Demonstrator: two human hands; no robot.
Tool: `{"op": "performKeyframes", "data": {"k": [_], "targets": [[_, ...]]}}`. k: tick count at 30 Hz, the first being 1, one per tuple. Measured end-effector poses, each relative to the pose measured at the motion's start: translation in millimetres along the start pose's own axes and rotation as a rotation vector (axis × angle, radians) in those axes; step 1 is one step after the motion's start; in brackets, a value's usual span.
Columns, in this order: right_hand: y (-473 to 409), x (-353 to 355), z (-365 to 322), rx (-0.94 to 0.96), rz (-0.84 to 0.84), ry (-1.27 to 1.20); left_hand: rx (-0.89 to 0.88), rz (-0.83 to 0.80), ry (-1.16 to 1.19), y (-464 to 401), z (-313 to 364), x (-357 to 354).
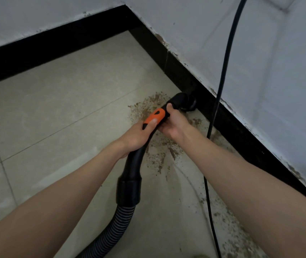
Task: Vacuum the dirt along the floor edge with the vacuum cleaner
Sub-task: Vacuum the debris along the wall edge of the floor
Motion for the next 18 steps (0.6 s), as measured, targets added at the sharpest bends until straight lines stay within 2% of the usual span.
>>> {"op": "performKeyframes", "data": {"k": [5, 12, 18], "targets": [[9, 4, -1, 0.011, 0.003, -0.039, -0.008, -0.007, -0.05, 6, 4, -1], [17, -35, -8, 0.031, -0.108, -0.025, -0.096, 0.128, 0.005, 6, 7, 28], [9, -80, 5, 0.014, -0.158, 0.055, -0.011, 0.187, 0.1, -1, -8, 63]]}}
Point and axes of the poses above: each hand's wrist, its own y-axis away from the middle knuckle, its own x-axis out of the back of the hand, z = x × y, the point moved 1 cm from there along -y, towards the middle knuckle, and after that the axes turned 7 degrees about x, right-handed, at the moved point
